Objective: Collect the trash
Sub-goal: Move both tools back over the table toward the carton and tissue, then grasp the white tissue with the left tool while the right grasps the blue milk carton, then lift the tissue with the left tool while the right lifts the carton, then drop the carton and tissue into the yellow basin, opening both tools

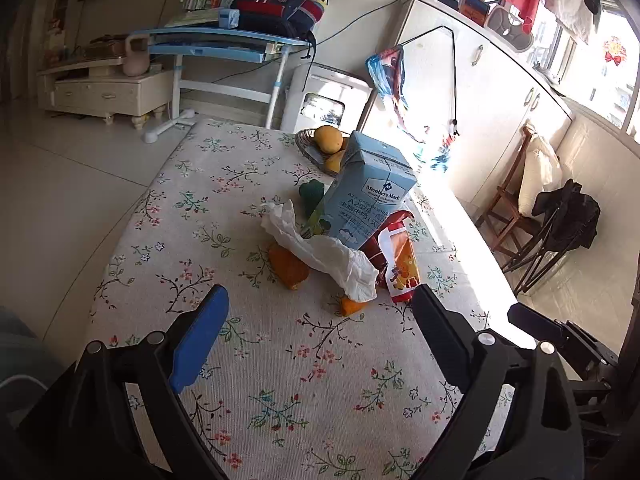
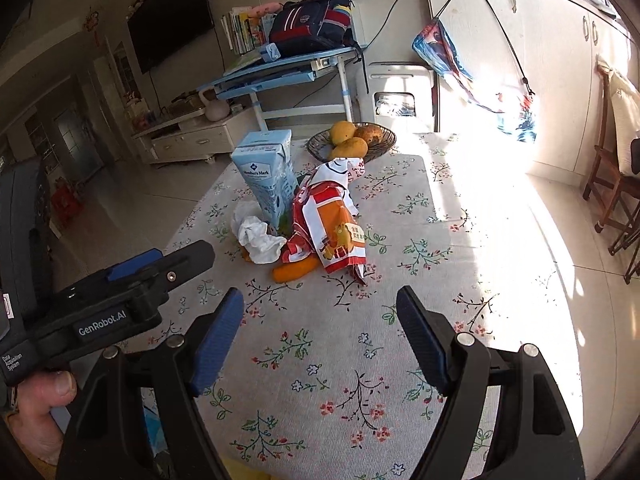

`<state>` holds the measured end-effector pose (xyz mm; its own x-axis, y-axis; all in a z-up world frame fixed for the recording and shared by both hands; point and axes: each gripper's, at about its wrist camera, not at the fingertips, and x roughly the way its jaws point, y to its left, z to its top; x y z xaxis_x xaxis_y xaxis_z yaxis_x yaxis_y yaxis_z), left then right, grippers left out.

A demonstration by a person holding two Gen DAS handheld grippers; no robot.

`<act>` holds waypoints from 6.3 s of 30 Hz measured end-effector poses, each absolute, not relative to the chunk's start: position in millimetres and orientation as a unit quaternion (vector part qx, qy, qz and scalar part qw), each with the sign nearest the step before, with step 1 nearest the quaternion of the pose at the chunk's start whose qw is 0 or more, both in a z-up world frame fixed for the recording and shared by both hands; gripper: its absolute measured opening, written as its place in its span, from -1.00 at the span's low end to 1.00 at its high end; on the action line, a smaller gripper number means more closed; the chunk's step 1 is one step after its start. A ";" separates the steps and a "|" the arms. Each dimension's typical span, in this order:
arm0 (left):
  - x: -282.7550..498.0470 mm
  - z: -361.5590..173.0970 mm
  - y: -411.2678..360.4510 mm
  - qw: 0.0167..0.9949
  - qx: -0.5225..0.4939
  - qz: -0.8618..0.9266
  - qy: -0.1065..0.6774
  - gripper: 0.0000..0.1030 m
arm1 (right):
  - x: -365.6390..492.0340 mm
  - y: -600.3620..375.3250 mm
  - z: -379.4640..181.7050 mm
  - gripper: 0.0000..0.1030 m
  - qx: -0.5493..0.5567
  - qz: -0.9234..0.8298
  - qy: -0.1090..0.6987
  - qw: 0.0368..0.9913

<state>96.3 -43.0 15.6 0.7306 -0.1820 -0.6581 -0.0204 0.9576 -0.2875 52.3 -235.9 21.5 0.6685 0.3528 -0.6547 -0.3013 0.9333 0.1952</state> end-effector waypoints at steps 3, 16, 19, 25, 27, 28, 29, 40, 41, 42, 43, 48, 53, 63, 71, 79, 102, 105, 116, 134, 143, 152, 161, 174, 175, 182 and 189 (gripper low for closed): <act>122.1 3.2 -44.8 0.908 -0.165 -0.032 0.384 0.74 | 62.2 -241.9 13.4 0.47 0.055 0.175 0.372 0.910; 152.6 -28.1 -37.7 0.895 -0.116 -0.057 0.427 -0.74 | 82.4 -241.0 0.4 0.47 0.083 0.187 0.394 0.896; 138.3 -23.8 -17.4 0.896 -0.111 -0.056 0.426 -0.76 | 83.5 -236.3 -0.1 0.47 0.074 0.192 0.395 0.895; 108.5 -21.5 16.1 0.897 -0.091 -0.045 0.430 -0.76 | 80.9 -217.8 2.8 0.47 0.047 0.211 0.379 0.900; 104.9 -27.7 22.3 0.894 -0.092 -0.038 0.437 -0.75 | 79.1 -209.5 7.3 0.47 0.039 0.224 0.365 0.903; 104.6 -31.1 24.0 0.891 -0.095 -0.036 0.442 -0.75 | 79.1 -206.0 10.1 0.47 0.037 0.229 0.358 0.904; 104.8 -34.0 25.6 0.890 -0.100 -0.034 0.444 -0.75 | 79.2 -202.9 12.6 0.47 0.037 0.234 0.351 0.906; 112.2 -31.6 41.8 0.897 -0.126 -0.013 0.424 -0.04 | 117.5 -156.1 28.1 0.50 0.042 0.237 0.314 0.919; 112.6 -30.9 42.4 0.898 -0.126 -0.010 0.421 -0.04 | 121.9 -151.5 26.9 0.50 0.041 0.233 0.314 0.919; 113.1 -30.9 43.0 0.898 -0.127 -0.010 0.421 -0.04 | 127.0 -147.2 25.1 0.50 0.041 0.227 0.316 0.920; 113.8 -31.1 43.3 0.898 -0.128 -0.010 0.421 -0.04 | 131.6 -144.0 23.4 0.50 0.041 0.219 0.318 0.921; 117.3 -30.9 38.2 0.901 -0.106 -0.005 0.422 -0.04 | 149.1 -144.8 14.8 -0.15 0.057 0.196 0.338 0.919; 120.3 -35.0 29.4 0.897 -0.073 -0.010 0.436 -0.14 | 139.4 -157.9 26.0 -0.21 0.075 0.214 0.319 0.920; 109.1 -33.2 21.6 0.902 -0.067 -0.046 0.424 -0.78 | 68.6 -199.4 49.6 -0.21 0.114 0.259 0.305 0.909; 86.1 -26.8 10.9 0.917 -0.069 -0.073 0.387 -0.79 | 38.2 -218.8 28.0 -0.21 0.144 0.243 0.337 0.898; 71.0 -29.4 4.6 0.918 -0.055 -0.081 0.384 -0.78 | 32.0 -222.8 13.0 -0.21 0.136 0.221 0.360 0.896; 42.7 -17.3 -7.9 0.930 -0.004 -0.082 0.358 -0.78 | 5.6 -218.0 21.6 -0.27 0.122 0.245 0.335 0.902; 36.5 -11.7 -11.1 0.933 0.005 -0.080 0.351 -0.78 | -4.3 -217.6 22.3 -0.27 0.124 0.250 0.331 0.902; 4.1 7.2 -14.0 0.939 0.006 -0.075 0.336 -0.78 | -43.9 -223.5 18.0 -0.27 0.137 0.260 0.335 0.895; -62.0 15.4 -29.2 0.937 0.009 -0.083 0.339 -0.78 | -105.6 -197.1 -29.0 -0.27 0.089 0.275 0.440 0.850; -85.7 13.6 -42.6 0.933 0.016 -0.092 0.347 -0.78 | -111.6 -186.6 -55.8 -0.27 0.055 0.260 0.495 0.827; -101.4 8.8 -56.4 0.929 0.025 -0.101 0.356 -0.78 | -112.7 -200.6 -60.1 -0.02 0.066 0.234 0.502 0.830; -116.6 0.0 -69.3 0.921 0.036 -0.114 0.371 -0.78 | -108.5 -230.2 -42.5 0.20 0.133 0.207 0.451 0.858; -133.2 -49.8 -90.5 0.876 0.064 -0.149 0.455 -0.73 | -110.2 -272.1 -20.3 0.32 0.227 0.161 0.377 0.883; -133.5 -53.6 -90.9 0.873 0.067 -0.148 0.460 -0.69 | -110.4 -273.0 -19.2 0.32 0.227 0.161 0.376 0.884; -138.1 -56.3 -86.0 0.877 0.073 -0.132 0.455 0.07 | -113.8 -273.6 -17.7 0.32 0.226 0.160 0.372 0.886; -145.0 -39.3 -75.8 0.906 0.073 -0.094 0.407 0.52 | -118.2 -270.6 -17.4 0.32 0.220 0.158 0.371 0.888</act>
<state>-145.0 -75.8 -39.3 0.6511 -0.1101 -0.7509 0.2296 0.9716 0.0566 -118.2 -270.6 -17.4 0.6741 0.4447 -0.5897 -0.1182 0.8531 0.5082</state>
